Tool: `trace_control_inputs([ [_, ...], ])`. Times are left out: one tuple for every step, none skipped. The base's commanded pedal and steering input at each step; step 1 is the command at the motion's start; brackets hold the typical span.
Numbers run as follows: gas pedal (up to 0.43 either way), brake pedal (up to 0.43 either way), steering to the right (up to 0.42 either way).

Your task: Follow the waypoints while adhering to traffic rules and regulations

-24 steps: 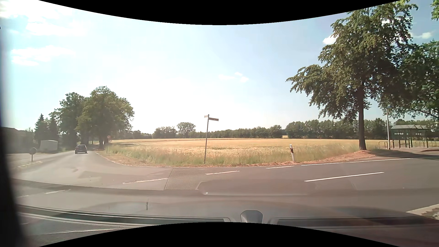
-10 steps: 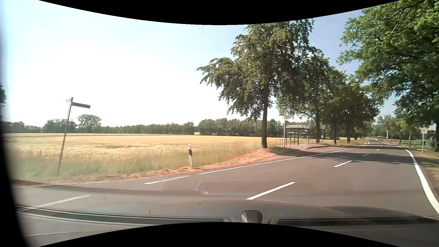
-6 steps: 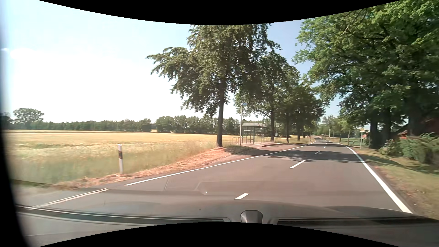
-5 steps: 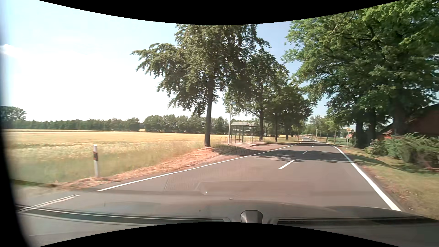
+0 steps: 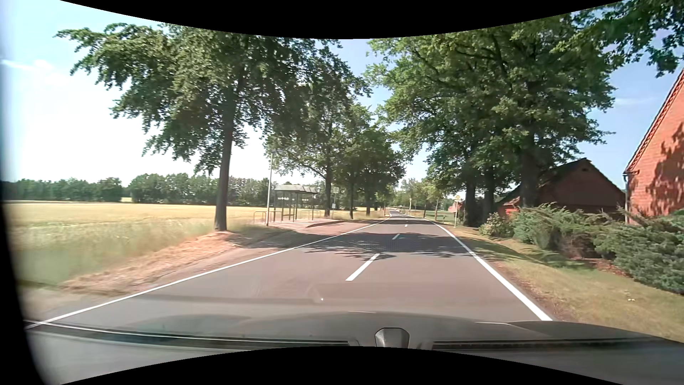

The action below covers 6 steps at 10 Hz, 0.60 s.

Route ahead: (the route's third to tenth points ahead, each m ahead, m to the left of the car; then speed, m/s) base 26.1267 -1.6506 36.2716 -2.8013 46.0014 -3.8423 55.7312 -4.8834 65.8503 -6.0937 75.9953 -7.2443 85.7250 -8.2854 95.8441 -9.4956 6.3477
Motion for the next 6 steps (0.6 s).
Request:
trace_control_inputs([
  [0.449,0.006,0.187],
  [0.449,0.006,0.128],
  [0.449,0.006,0.087],
  [0.449,0.006,0.067],
  [0.449,0.006,0.050],
  [0.449,0.006,0.043],
])
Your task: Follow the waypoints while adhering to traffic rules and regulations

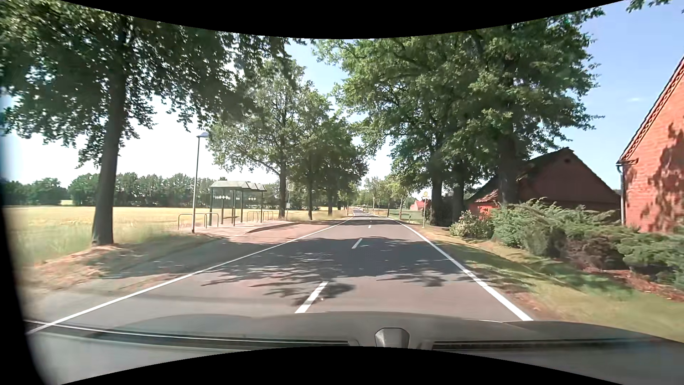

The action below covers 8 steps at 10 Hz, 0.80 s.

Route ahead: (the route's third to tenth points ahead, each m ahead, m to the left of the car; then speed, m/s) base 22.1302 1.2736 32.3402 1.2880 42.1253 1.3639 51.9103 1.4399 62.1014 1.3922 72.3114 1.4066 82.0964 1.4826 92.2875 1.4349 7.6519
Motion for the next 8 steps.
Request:
trace_control_inputs([
  [0.449,0.006,0.043],
  [0.449,0.006,0.043],
  [0.449,0.006,0.043],
  [0.449,0.006,0.043],
  [0.449,0.006,0.043],
  [0.449,0.006,0.043],
  [0.461,0.006,0.040],
  [0.461,0.006,0.038],
])
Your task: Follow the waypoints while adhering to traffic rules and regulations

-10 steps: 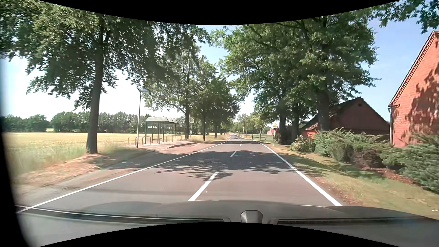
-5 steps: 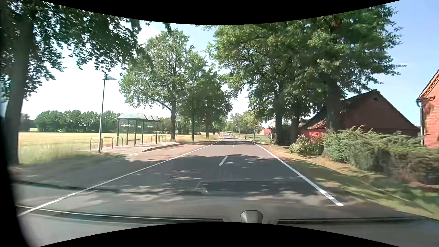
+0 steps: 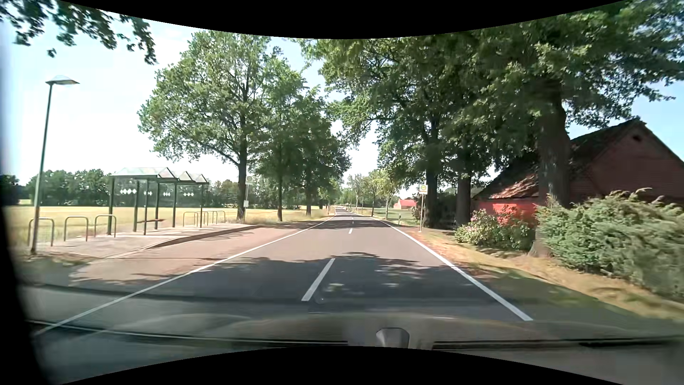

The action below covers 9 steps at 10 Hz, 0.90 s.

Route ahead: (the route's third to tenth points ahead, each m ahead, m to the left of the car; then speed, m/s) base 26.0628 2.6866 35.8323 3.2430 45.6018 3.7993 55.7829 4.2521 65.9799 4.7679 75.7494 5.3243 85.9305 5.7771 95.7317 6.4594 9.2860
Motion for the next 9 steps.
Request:
trace_control_inputs([
  [0.461,0.006,0.034],
  [0.461,0.006,0.030],
  [0.461,0.006,0.024],
  [0.461,0.006,0.019],
  [0.461,0.006,0.014],
  [0.461,0.006,0.008],
  [0.461,0.006,0.004],
  [0.461,0.006,0.004],
  [0.461,0.006,0.003],
])
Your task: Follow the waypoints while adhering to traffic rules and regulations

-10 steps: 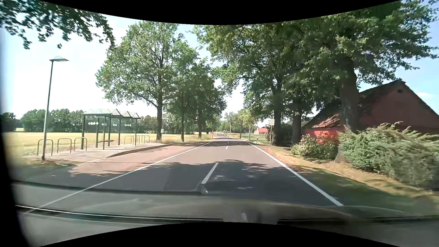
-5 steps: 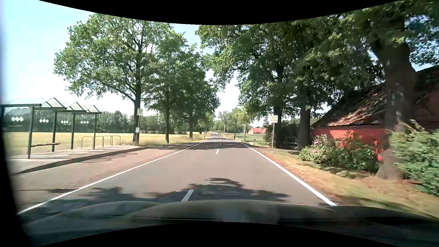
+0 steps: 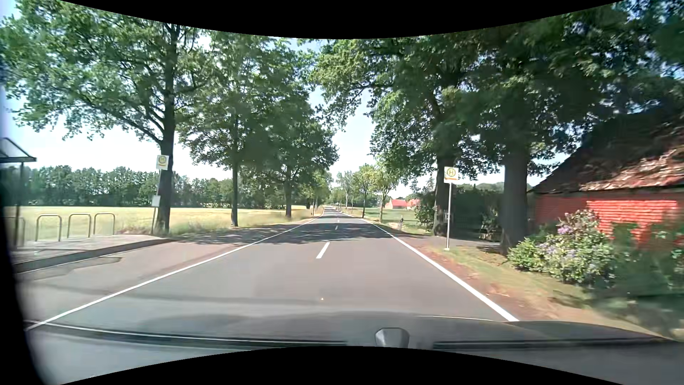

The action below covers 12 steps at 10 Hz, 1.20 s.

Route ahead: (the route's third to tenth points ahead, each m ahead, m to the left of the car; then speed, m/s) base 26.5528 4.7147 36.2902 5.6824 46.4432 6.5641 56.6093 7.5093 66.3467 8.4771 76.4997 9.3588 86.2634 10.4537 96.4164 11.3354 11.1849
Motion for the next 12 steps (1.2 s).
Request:
trace_control_inputs([
  [0.461,0.006,0.002],
  [0.461,0.006,-0.001],
  [0.461,0.006,-0.004],
  [0.461,0.006,-0.006],
  [0.461,0.006,-0.008],
  [0.461,0.006,-0.009],
  [0.461,0.006,-0.008],
  [0.461,0.006,-0.009],
  [0.461,0.006,-0.009],
  [0.461,0.006,-0.009],
  [0.461,0.006,-0.009],
  [0.461,0.006,-0.012],
])
